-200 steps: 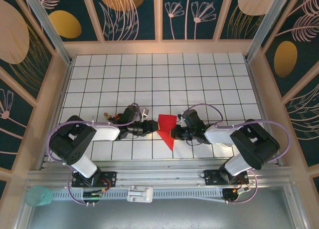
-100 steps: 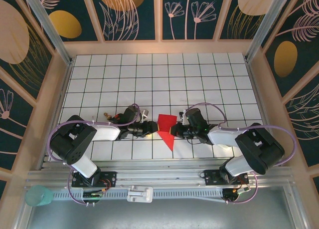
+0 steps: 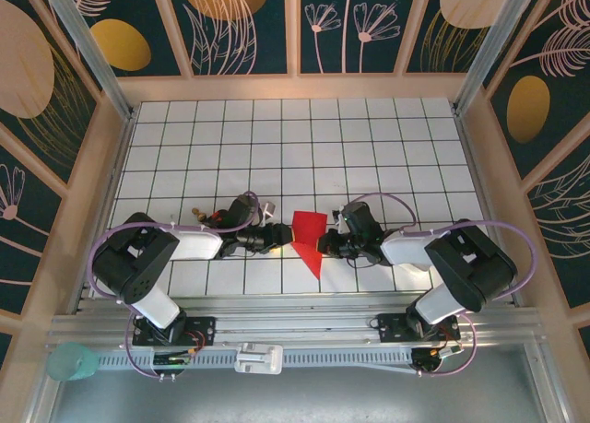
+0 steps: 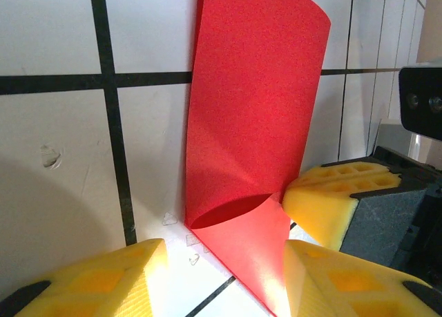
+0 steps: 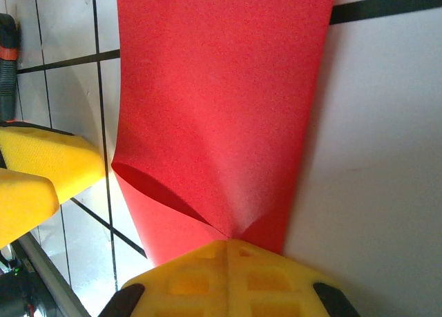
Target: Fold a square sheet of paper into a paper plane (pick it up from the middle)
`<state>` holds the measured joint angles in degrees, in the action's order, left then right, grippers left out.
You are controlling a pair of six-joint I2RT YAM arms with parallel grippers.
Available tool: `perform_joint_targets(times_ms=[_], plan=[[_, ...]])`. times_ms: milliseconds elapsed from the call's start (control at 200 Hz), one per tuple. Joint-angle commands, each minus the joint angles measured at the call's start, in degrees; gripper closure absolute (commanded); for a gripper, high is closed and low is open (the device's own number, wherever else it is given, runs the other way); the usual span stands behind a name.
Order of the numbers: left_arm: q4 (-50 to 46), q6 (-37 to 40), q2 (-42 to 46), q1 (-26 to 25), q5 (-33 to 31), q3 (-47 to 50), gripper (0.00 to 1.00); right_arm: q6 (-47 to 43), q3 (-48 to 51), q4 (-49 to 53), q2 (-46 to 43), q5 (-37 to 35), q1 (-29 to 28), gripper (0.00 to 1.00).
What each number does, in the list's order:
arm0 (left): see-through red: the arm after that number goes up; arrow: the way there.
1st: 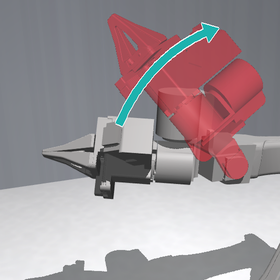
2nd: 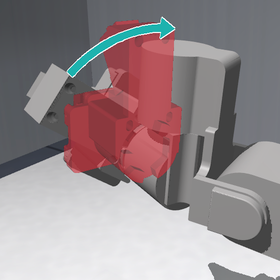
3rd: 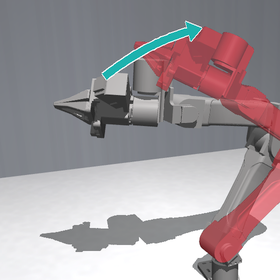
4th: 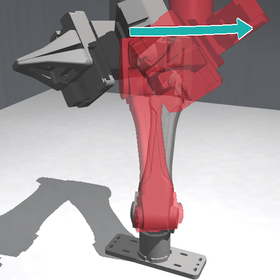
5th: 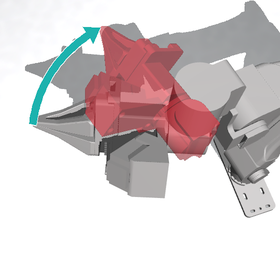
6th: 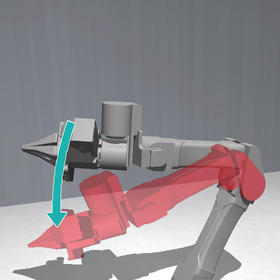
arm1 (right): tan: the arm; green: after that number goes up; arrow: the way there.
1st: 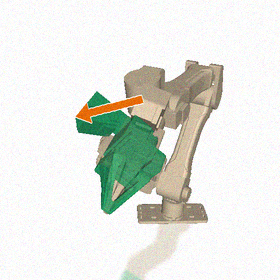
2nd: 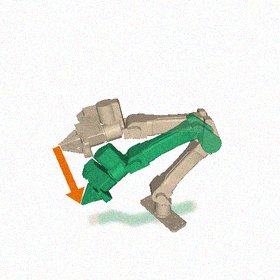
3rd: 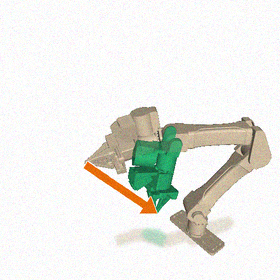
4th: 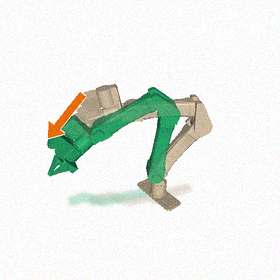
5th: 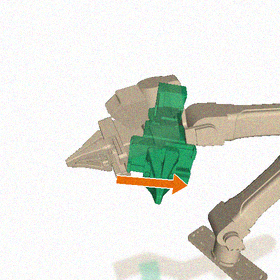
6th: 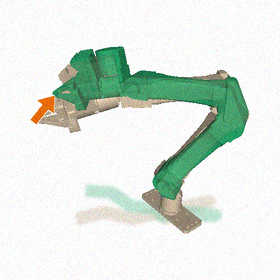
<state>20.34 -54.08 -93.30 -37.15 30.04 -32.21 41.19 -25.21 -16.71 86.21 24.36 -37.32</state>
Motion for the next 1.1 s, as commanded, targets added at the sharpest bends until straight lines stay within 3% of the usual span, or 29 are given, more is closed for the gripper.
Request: perform_joint_targets(times_ms=[0, 355, 721, 1096], plan=[[-1.6, 0.9, -1.3, -0.4, 1.2, -1.4, 0.51, -1.0, 1.3, 0.6, 1.7, -1.4, 0.6, 1.0], [-4.6, 1.1, -2.8, -0.7, 0.1, -3.8, 0.51, -0.8, 1.8, -1.1, 1.7, -0.1, 0.7, 1.0], [-5.5, 1.8, -3.6, -0.7, -0.8, -4.4, 0.51, 0.4, 1.0, -1.6, -3.7, 3.8, 1.4, 0.93], [-5.6, 1.9, -3.4, -0.7, -0.6, -4.2, 0.51, -0.6, 2.1, -1.7, 0.5, 2.2, 2.7, 0.94]])
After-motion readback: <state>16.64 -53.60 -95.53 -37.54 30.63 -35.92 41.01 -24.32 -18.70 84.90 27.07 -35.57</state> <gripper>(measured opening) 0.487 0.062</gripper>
